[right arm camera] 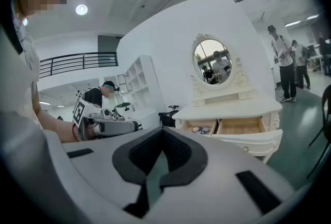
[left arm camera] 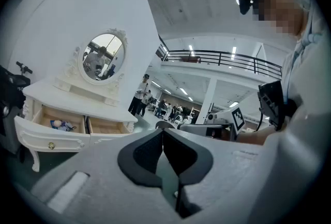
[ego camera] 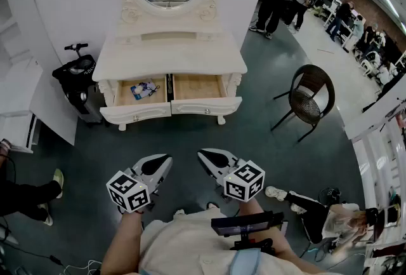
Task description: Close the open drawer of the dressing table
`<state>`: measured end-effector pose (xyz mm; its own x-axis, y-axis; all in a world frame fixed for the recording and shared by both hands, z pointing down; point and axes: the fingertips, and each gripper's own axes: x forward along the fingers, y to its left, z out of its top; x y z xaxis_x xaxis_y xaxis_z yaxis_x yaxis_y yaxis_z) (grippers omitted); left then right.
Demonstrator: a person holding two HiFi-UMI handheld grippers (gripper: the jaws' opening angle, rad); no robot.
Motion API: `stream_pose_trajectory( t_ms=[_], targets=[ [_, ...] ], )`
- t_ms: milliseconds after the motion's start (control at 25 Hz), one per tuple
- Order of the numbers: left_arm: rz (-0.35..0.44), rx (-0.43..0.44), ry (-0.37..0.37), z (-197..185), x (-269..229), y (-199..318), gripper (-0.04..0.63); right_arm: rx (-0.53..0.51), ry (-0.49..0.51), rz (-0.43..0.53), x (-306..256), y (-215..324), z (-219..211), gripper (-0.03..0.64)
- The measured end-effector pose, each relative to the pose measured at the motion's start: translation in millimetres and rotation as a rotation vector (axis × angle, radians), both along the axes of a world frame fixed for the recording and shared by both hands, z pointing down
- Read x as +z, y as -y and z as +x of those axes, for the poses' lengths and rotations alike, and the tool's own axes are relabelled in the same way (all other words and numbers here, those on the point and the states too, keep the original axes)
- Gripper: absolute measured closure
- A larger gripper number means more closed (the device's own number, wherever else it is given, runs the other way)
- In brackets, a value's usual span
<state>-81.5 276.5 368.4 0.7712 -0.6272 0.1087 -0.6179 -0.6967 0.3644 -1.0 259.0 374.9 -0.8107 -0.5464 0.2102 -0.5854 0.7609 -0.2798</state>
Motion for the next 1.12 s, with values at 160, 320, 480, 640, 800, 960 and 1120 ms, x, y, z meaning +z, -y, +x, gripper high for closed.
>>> stream_pose_trajectory(
  t_ms=[160,320,480,640,800,960,1120],
  targets=[
    [-0.001,-0.003,-0.001,-2,-1,1,0.586,-0.001,-0.001,0.003,-2,2,-2,0.603],
    [-0.003,-0.002,-0.007,-3,-1,4,0.586,-0.003,0.002,0.018,-6,5,-4,0.603],
    [-0.002,0.010,-0.013,-3,-1,4,0.586,-0.025,0.032,0.017,-8,3,-11,0.601],
    [-0.002,0.013,-0.014,-3,-1,5,0.586,-0.035,0.016,0.022,-5,1,-15,0.601],
    [-0.007,0.010,-0.015,-4,-1,6,0.586,-0.024,0.027,0.010,-4,4,-13,0.601],
    [-0.013,0.015,-0.013,-6,4,8,0.586,0.003,0.034,0.001,-1,9,-8,0.601],
    [-0.015,0.021,-0.017,-7,5,10,0.586,0.015,0.036,-0.002,-1,12,-8,0.601]
  ],
)
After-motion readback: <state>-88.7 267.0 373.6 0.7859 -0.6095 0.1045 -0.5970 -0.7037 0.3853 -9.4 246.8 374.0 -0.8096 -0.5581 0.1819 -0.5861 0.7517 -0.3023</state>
